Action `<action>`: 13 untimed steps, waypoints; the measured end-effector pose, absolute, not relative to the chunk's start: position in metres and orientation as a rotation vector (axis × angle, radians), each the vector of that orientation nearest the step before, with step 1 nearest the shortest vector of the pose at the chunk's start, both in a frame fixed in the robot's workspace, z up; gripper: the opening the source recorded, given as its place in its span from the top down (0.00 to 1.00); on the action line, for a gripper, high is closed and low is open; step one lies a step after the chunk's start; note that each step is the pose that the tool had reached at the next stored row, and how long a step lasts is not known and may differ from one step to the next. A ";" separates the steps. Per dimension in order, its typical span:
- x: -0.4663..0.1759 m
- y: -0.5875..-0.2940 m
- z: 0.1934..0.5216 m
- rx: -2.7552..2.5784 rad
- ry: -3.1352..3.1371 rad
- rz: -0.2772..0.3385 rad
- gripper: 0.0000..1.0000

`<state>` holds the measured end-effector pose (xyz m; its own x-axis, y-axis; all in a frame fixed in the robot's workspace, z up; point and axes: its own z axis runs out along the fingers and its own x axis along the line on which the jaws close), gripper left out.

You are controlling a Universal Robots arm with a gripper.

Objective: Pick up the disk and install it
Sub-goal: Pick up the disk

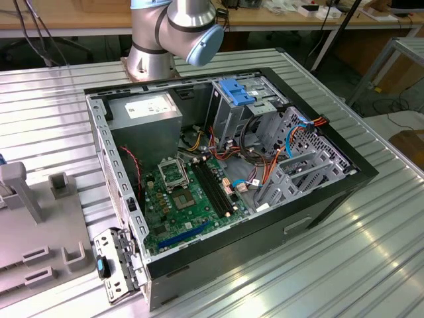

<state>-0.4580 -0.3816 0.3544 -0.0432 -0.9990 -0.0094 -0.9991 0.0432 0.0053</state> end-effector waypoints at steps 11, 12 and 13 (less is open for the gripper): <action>-0.459 -0.382 0.342 -2.169 2.268 0.016 0.46; -0.459 -0.382 0.339 -2.169 2.268 0.016 0.46; -0.459 -0.382 0.337 -2.169 2.268 0.016 0.46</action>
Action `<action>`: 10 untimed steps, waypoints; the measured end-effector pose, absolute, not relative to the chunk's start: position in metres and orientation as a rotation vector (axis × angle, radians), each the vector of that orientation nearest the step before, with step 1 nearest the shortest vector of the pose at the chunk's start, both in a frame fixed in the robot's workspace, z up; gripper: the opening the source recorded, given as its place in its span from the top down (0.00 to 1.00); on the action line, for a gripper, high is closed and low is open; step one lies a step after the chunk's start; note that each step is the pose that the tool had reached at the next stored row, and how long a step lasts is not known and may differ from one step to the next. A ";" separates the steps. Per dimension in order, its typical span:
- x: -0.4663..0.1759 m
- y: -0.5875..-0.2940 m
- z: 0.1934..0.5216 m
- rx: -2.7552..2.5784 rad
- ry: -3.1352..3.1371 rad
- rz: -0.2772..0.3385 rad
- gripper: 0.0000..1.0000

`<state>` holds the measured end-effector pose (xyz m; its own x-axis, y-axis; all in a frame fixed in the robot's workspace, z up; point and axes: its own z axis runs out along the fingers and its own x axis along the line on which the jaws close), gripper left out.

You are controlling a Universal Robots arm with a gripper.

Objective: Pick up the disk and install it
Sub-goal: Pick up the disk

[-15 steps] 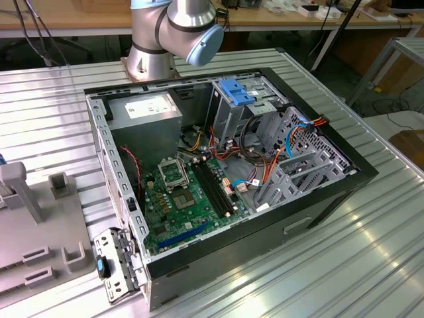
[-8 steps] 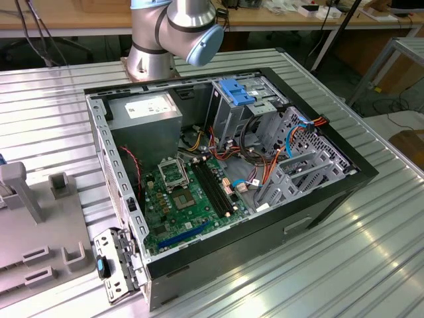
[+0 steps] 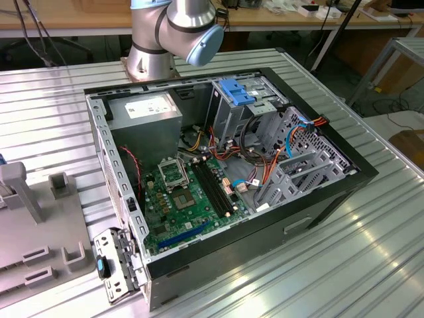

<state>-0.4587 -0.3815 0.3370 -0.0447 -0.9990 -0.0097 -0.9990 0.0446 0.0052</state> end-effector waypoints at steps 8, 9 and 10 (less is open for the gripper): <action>-0.461 -0.379 0.338 -2.165 2.267 0.022 0.46; -0.461 -0.379 0.339 -2.165 2.267 0.022 0.46; -0.461 -0.377 0.328 -2.165 2.268 0.022 0.46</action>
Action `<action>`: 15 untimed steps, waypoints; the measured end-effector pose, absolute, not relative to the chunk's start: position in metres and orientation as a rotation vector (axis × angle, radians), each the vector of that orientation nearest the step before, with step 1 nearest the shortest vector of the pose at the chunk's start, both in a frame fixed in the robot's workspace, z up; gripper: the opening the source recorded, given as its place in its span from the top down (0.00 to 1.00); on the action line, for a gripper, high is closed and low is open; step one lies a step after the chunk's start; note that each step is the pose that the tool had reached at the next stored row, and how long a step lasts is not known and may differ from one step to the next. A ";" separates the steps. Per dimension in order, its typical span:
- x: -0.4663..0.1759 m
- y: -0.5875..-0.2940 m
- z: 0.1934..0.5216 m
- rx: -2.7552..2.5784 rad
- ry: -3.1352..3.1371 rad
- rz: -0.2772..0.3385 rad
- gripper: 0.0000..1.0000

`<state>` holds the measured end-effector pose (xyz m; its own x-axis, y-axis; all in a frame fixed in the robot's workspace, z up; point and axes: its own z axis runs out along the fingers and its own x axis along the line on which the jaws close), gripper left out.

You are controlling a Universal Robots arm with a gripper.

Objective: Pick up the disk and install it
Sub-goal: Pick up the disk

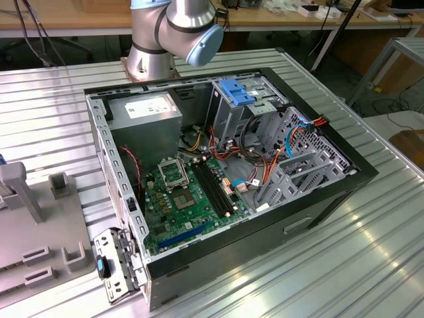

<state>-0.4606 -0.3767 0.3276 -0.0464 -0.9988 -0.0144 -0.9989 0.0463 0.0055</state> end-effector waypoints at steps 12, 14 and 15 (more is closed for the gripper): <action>-0.464 -0.377 0.304 -2.164 2.267 0.021 0.46; -0.464 -0.377 0.301 -2.165 2.267 0.022 0.46; -0.464 -0.377 0.301 -2.165 2.267 0.022 0.46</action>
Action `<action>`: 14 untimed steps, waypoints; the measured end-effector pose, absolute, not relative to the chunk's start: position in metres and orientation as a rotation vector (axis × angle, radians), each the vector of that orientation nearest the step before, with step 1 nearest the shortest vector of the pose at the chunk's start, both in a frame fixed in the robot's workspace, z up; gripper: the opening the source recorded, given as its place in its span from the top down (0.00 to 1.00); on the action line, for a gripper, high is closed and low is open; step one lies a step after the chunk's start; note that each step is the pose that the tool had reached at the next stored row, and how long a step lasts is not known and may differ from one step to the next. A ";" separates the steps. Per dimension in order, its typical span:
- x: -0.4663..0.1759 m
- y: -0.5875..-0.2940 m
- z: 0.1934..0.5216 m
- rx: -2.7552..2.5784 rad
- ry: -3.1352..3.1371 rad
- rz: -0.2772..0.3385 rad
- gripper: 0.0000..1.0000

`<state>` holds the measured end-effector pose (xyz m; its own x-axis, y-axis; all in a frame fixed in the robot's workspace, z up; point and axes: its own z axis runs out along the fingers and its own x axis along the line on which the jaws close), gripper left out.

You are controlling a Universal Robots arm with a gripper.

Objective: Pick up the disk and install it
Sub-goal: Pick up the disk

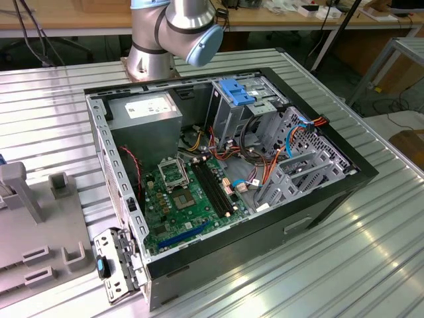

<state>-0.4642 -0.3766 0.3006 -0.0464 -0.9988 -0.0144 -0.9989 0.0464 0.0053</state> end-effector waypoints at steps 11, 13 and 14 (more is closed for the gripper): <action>-0.464 -0.377 0.298 -2.165 2.268 0.022 0.61; -0.464 -0.377 0.298 -2.165 2.267 0.022 0.61; -0.464 -0.377 0.298 -2.165 2.267 0.022 0.61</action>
<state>-0.4641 -0.3765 0.2976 -0.0464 -0.9988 -0.0144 -0.9989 0.0463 0.0053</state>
